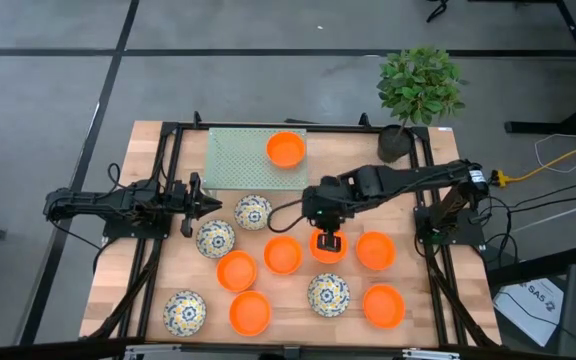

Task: Pick & Place Mini bowls
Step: Stack the orange bowl on top of the orange bowl on the shelf

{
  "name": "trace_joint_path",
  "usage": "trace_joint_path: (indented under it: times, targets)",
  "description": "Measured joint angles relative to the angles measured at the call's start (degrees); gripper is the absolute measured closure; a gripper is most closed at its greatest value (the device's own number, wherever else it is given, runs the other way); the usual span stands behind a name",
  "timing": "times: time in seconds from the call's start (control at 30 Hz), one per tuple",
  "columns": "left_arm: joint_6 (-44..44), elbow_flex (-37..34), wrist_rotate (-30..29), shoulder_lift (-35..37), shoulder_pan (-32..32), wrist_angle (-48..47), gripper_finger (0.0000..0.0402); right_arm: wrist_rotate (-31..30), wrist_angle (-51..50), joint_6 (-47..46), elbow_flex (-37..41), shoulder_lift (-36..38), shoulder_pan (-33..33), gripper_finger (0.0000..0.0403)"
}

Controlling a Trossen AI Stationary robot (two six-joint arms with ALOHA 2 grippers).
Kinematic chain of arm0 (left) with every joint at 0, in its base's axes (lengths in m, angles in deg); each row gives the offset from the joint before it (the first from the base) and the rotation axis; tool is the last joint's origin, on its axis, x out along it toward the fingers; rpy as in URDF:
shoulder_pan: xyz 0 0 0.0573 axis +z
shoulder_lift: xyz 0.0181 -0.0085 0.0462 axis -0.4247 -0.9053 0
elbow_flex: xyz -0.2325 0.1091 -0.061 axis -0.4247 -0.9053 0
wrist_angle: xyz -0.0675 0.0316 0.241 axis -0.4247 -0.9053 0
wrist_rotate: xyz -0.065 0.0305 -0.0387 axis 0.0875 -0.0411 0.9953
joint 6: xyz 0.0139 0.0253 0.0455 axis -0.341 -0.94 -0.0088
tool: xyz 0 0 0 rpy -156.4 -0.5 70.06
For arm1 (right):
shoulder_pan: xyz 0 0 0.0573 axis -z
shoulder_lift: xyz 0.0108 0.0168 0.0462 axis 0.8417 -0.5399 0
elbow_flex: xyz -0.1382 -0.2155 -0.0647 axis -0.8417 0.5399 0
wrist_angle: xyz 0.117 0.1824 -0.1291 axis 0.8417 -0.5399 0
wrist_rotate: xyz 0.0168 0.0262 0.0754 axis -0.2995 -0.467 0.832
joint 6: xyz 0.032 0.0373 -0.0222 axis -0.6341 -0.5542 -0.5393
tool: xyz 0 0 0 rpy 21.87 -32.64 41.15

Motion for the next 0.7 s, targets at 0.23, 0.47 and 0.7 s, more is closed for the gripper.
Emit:
trace_joint_path:
  times: [0.23,0.47,0.7]
  targets:
    - [0.0,0.0,0.0,0.0,-0.02,0.0,0.0363,1.65,-4.06,-13.02,0.0,0.0,-3.8,0.0361]
    - [0.0,0.02,0.0,0.0,-0.02,0.0,0.0363,1.6,-5.14,-18.71,0.76,0.0,-7.99,0.0361]
    - [0.0,0.01,-0.01,0.01,-0.01,0.0,0.0363,1.58,-6.28,-24.63,5.57,0.0,-12.45,0.0361]
